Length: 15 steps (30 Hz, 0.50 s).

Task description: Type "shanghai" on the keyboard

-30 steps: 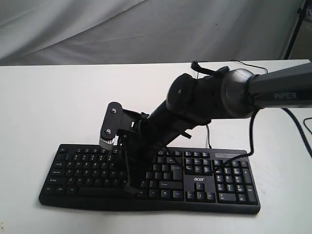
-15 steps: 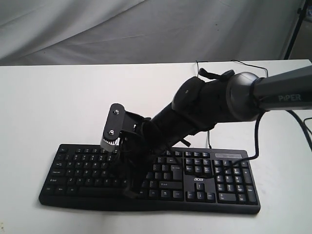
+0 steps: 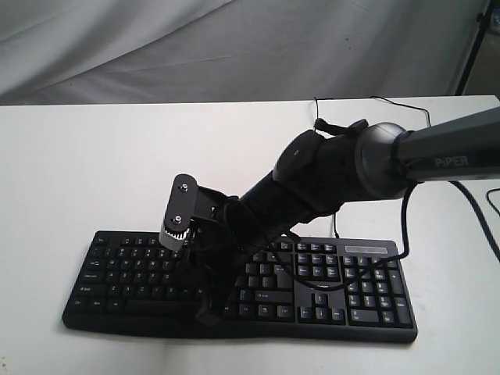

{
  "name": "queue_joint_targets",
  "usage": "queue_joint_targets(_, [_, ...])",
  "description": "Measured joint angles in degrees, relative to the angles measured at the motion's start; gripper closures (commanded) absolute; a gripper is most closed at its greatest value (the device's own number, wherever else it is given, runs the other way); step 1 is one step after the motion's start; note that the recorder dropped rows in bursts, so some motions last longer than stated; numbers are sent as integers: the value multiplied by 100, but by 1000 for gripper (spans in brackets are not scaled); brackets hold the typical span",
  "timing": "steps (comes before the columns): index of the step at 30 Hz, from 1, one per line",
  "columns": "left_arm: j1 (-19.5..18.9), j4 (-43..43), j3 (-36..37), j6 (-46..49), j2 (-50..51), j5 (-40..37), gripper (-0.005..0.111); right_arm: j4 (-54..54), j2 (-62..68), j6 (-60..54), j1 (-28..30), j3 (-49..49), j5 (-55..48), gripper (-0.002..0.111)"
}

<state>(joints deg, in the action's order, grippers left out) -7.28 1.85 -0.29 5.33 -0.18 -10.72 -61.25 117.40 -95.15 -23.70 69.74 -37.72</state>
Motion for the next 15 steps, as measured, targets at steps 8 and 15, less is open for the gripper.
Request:
queue_joint_targets(8, [0,0,0,0,0,0,106,-95,168,-93,0,0,82,108])
queue_joint_targets(15, [0,0,0,0,0,0,106,-259,223,-221,0,0,87,108])
